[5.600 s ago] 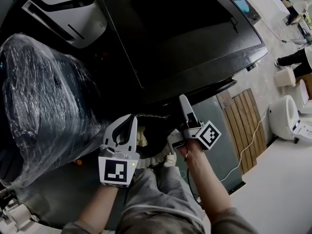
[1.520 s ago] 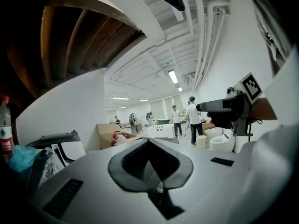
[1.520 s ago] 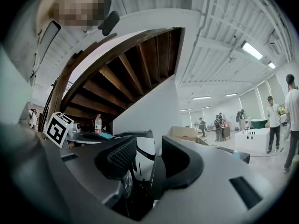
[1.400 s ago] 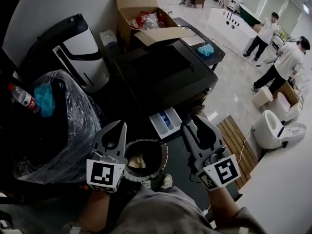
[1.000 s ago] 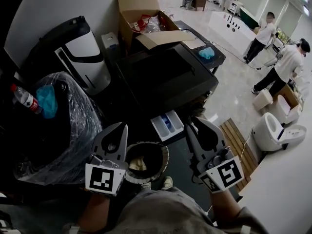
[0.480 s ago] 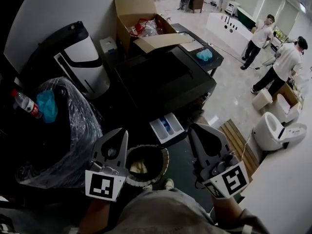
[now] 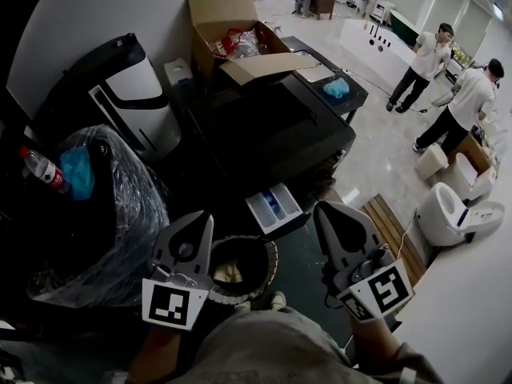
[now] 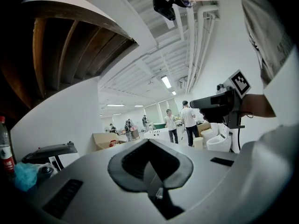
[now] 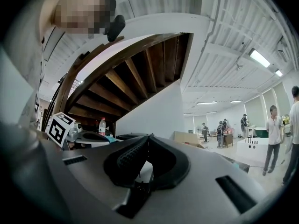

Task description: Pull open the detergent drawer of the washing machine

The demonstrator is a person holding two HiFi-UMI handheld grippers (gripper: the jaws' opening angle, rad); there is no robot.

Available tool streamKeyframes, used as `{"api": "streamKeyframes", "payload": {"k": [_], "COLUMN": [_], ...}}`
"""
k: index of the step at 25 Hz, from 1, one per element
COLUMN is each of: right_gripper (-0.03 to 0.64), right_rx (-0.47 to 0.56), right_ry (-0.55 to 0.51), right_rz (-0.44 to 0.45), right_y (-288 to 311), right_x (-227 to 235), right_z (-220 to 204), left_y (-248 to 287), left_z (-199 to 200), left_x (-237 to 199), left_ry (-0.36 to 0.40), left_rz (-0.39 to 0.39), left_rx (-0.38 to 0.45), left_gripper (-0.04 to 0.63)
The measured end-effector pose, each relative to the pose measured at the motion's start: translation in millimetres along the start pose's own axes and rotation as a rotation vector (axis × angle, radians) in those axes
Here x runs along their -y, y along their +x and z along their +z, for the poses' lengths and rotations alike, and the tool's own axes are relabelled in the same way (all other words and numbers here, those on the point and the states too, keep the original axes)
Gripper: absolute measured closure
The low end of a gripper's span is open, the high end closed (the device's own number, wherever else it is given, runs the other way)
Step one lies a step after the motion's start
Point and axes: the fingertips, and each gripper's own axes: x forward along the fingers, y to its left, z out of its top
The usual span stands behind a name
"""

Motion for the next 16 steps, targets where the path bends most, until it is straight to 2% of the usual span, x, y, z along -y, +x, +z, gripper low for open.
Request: {"api": "streamKeyframes", "payload": {"k": [6, 16], "right_gripper": [0.586, 0.586], "right_rx": [-0.007, 0.009], "right_ry": [-0.011, -0.046], "right_rz": [0.020, 0.005], "right_y": [0.4, -5.3], "right_x": [-1.2, 1.7], "right_z": [2.6, 10.0], "left_y": [2.9, 5.5], "left_z": [0.5, 1.6], "left_x": [5.4, 6.7], "left_ry": [0.001, -0.003], "left_rz": [-0.011, -0.014], "left_rx": [0.002, -0.002], "left_gripper": [0.580, 0.580]}}
